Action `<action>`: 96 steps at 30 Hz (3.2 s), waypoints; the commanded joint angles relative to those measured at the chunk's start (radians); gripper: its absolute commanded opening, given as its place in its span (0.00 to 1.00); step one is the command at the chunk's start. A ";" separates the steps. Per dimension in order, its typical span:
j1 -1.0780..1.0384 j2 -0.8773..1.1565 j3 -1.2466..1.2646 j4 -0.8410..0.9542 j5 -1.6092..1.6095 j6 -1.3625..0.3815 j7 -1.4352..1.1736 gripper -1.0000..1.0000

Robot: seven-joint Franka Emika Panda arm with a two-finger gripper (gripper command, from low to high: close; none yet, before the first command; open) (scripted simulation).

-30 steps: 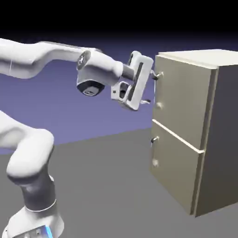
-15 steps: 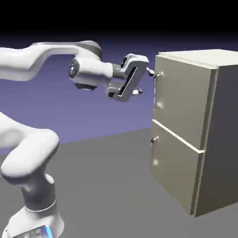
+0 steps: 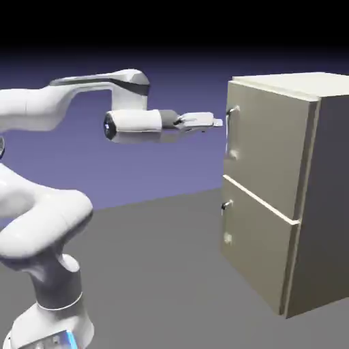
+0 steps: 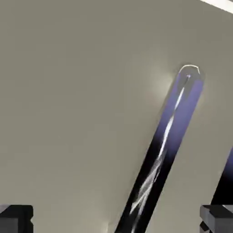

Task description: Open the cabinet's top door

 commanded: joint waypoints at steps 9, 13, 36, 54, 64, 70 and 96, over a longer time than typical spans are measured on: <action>-0.128 -0.054 0.130 0.056 0.284 -0.028 0.130 0.50; -0.264 -0.021 0.185 0.151 0.301 -0.063 0.125 0.50; 0.333 0.302 -0.352 -0.141 0.228 -0.240 -0.377 0.00; 0.564 0.064 -0.898 -0.453 -0.555 -0.582 -0.064 0.00; 0.491 0.053 -1.210 -0.474 -0.989 -0.858 0.006 0.00; 0.455 0.155 -1.421 -0.404 -1.250 -1.069 -0.008 0.00; 1.148 0.300 -2.272 0.109 -1.917 -1.451 0.058 0.00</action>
